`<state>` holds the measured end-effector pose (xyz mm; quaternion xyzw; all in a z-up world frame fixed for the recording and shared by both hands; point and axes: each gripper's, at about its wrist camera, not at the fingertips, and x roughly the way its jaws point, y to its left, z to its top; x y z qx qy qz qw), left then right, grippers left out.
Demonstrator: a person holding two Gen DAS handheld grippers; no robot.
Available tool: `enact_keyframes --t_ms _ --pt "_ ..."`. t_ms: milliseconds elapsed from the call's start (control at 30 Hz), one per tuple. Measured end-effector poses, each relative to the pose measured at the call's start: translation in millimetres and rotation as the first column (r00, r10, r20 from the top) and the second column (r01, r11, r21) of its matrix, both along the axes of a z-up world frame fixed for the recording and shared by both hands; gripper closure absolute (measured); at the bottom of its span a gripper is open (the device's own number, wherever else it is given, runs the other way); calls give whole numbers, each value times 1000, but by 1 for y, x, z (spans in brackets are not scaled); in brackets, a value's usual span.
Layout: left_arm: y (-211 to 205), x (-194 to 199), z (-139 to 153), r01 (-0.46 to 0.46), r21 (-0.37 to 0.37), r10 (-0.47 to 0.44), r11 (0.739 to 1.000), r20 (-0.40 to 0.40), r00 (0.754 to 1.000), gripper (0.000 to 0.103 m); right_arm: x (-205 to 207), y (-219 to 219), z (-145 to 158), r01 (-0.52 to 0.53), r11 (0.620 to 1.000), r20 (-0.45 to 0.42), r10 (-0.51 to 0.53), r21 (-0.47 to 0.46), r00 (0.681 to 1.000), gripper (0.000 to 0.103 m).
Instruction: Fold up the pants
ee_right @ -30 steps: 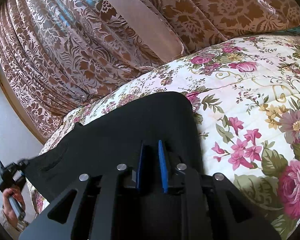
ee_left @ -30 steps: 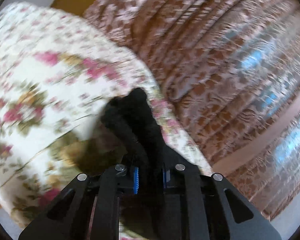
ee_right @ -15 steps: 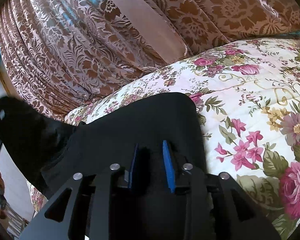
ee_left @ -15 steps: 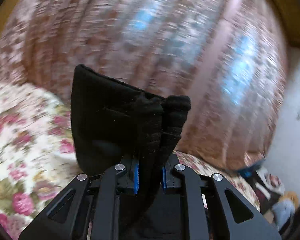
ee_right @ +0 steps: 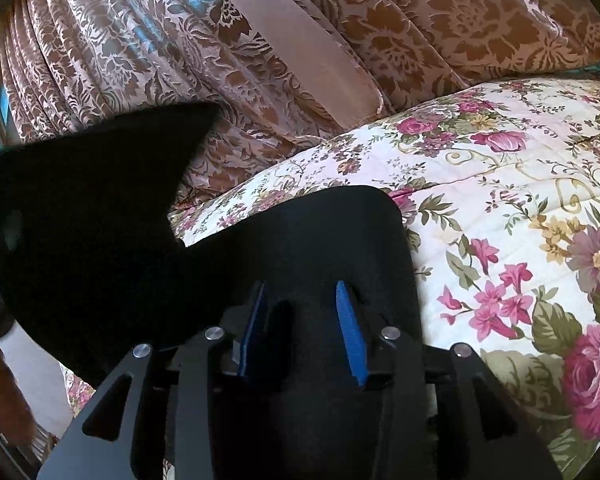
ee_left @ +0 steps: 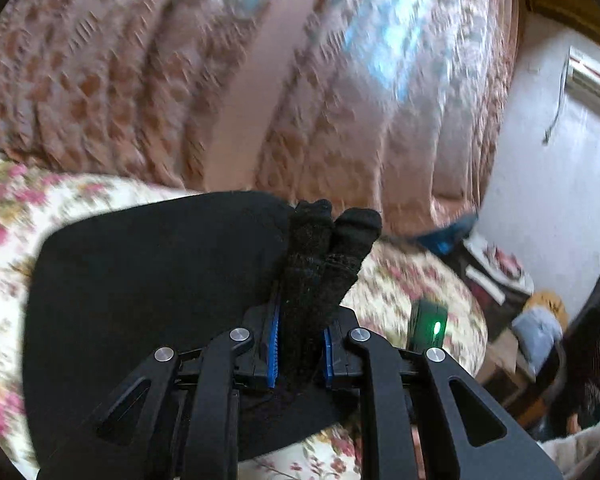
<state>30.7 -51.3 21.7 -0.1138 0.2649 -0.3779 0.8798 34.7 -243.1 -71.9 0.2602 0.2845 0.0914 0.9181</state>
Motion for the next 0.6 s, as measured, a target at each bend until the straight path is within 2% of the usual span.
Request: enact_keyframes --t_ms 133,233,400,500,567,600 --pt "-27 3 -34 31 92 -27 995 -46 999 88 0 0 0 0 1000 2 0 6 1000 66" --pt "-28 5 -51 34 109 -27 993 -65 997 88 0 0 0 1 1000 1 -1 3 1000 66" --pt "-30 1 -65 36 131 -30 991 -52 998 86 0 -1 0 0 1000 1 0 4 1000 66" --pt "-31 -5 -64 65 135 -59 989 -48 997 66 1 -1 1 -1 1000 -9 2 7 1000 66" --pt "-28 -13 -58 102 98 -97 990 -59 994 40 2 -2 4 -3 1000 -39 3 14 999 66" --pt "-25 -18 -55 125 74 -120 989 -62 991 34 1 -2 6 -3 1000 -51 3 11 999 66"
